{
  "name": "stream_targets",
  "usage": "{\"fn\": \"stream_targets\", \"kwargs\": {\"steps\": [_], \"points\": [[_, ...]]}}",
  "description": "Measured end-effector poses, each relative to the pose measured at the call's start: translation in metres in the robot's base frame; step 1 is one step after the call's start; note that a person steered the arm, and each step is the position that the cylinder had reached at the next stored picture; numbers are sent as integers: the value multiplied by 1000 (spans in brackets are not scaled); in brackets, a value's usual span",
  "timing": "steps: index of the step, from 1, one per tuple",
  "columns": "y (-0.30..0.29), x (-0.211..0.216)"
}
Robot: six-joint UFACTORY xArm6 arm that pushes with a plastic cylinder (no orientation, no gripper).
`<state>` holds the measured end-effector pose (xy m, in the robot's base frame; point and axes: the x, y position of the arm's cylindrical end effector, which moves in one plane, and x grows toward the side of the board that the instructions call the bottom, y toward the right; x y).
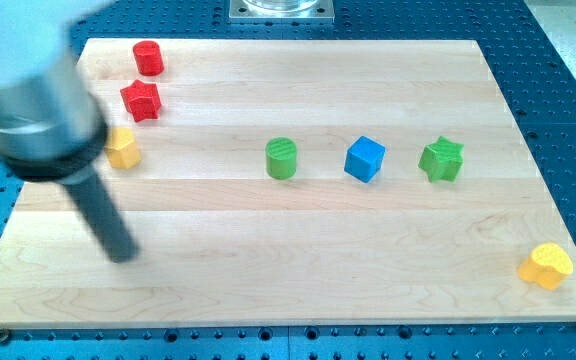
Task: Push the yellow heart to the bottom of the yellow hexagon
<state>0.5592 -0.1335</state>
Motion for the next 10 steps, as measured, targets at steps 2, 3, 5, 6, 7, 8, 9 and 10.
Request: {"fn": "stream_targets", "kwargs": {"steps": [2,3,5,6,7,8,9,10], "points": [[271,-45],[404,-50],[425,25],[276,10],[252,-8],[295,19],[257,51],[184,56]]}}
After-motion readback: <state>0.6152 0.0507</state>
